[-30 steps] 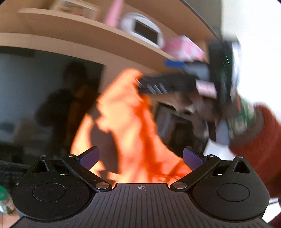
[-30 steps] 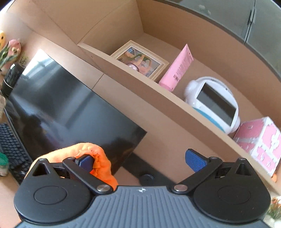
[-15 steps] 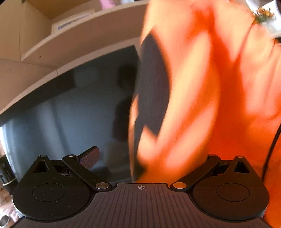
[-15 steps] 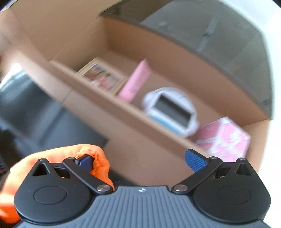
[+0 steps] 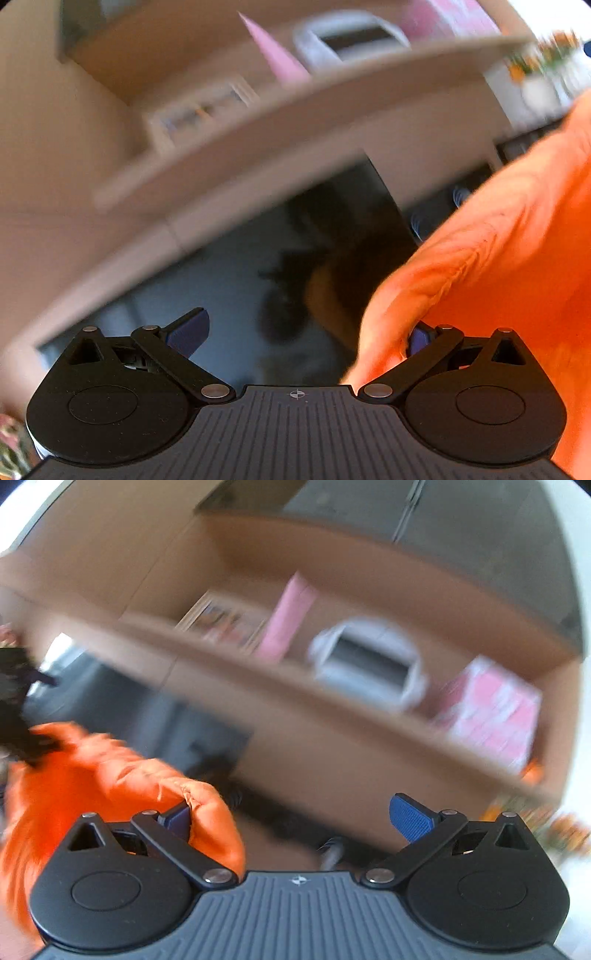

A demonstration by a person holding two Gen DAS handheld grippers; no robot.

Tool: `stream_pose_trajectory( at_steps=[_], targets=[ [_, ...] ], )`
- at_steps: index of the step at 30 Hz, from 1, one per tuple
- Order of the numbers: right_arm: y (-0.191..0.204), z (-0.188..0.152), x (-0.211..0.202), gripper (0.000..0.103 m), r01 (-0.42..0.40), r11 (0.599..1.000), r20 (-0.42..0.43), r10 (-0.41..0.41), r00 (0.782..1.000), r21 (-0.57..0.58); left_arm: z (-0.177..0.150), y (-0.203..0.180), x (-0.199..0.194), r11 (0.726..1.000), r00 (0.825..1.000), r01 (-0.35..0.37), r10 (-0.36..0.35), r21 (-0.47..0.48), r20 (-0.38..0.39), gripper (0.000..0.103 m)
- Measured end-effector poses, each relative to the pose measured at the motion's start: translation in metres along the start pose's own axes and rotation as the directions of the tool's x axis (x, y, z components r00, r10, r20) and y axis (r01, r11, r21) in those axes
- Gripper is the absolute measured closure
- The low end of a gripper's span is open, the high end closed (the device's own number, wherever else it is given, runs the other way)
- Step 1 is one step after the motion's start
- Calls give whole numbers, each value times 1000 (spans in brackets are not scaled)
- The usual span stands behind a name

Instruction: Fold clothes

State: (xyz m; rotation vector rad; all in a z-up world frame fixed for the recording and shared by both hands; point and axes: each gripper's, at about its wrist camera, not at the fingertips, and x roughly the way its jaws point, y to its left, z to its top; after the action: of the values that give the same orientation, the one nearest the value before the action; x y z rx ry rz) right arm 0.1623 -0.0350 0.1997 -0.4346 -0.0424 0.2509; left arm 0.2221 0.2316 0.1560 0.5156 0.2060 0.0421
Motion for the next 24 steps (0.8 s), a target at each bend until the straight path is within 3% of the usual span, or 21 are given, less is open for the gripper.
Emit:
stream_pose_trajectory(
  at_steps=[2,3,5,7,9,14,15,17,20,22,24],
  targets=[
    [34,-35,19,0,-41,999,-123,37,992,-33,-29,-22,29,997,988,70,-67,18,-138,0],
    [52,-58,29,0,-75,996,-195,64,979,-46,-50,-34,41,994,971,101,-92,29,-219,0],
    [84,-108,46,0,-140,988,-342,112,933,-59,-88,-49,52,988,931,150,-129,36,-341,0],
    [95,-130,50,0,-146,989,-408,117,905,-40,-109,-54,50,979,899,202,-183,4,-398,0],
    [101,-144,52,0,-141,990,-453,119,884,-15,-119,-54,39,963,873,264,-259,-45,-413,0],
    [116,-180,56,0,-124,991,-558,130,819,48,-109,-50,17,924,848,344,-382,-167,-368,0],
    [120,-187,57,0,-120,991,-578,133,805,60,-111,-54,12,913,836,358,-408,-197,-368,0],
    [123,-190,59,0,-119,991,-586,137,799,69,-118,-71,8,901,817,381,-434,-208,-381,0],
    [126,-188,64,0,-128,990,-582,141,801,63,-133,-102,34,948,821,309,-306,-75,-482,0],
    [125,-186,64,0,-122,992,-573,98,813,-4,-147,-112,52,970,832,231,-155,78,-532,0],
    [106,-173,57,0,-40,987,-496,-43,867,-155,-145,-102,59,967,857,157,-32,203,-514,0]
  ],
)
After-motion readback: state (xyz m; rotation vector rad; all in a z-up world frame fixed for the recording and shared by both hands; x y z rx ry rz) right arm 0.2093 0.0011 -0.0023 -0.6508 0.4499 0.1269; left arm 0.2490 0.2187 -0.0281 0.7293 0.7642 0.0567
